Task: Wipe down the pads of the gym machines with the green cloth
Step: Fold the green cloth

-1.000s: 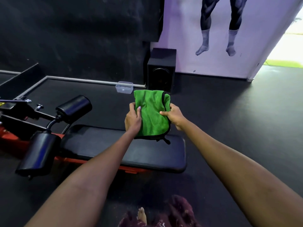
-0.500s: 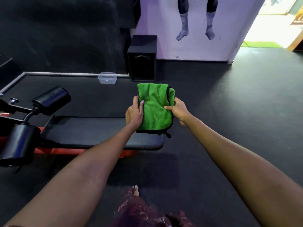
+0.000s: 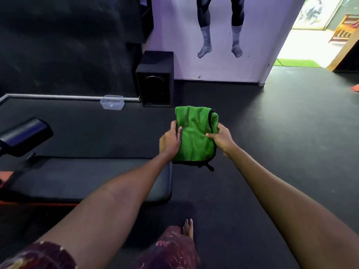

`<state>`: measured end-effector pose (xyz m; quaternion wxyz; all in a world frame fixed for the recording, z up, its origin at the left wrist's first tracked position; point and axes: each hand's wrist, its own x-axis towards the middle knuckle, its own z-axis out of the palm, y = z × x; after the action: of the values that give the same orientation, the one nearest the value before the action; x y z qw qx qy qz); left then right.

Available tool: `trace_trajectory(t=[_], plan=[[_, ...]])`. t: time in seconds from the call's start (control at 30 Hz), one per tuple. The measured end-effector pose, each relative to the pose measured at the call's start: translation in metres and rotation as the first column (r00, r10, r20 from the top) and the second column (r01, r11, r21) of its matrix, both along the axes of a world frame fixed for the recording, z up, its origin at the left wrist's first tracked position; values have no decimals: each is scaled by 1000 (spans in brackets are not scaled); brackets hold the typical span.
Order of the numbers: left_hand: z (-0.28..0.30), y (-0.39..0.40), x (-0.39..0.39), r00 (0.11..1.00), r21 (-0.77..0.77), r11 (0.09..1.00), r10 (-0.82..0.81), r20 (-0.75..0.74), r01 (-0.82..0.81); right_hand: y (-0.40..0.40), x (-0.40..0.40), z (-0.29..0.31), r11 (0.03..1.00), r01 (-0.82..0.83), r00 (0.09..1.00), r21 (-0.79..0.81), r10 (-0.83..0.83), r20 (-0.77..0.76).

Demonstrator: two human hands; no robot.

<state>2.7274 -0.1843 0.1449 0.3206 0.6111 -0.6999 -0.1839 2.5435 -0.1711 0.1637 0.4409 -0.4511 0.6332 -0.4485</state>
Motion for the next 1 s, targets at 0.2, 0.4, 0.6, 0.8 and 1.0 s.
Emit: trace_trajectory(t=[0.2, 0.4, 0.6, 0.8, 1.0], plan=[[-18, -87, -53, 1000, 75, 997, -7, 14, 6, -88, -56, -19, 998, -4, 998, 57, 7, -60], [-8, -166, -112, 1000, 72, 997, 9, -26, -7, -175, -112, -9, 999, -9, 996, 41, 12, -90], [-12, -239, -144, 992, 63, 991, 121, -36, -119, -268, -147, -9, 986, -157, 981, 48, 161, -107], [-3, -305, -146, 940, 48, 942, 334, -64, -331, -374, -141, 6, 932, -362, 926, 29, 363, -108], [-2, -347, -115, 826, 74, 833, 554, -105, -549, -462, -89, 11, 812, -583, 806, 30, 583, -106]])
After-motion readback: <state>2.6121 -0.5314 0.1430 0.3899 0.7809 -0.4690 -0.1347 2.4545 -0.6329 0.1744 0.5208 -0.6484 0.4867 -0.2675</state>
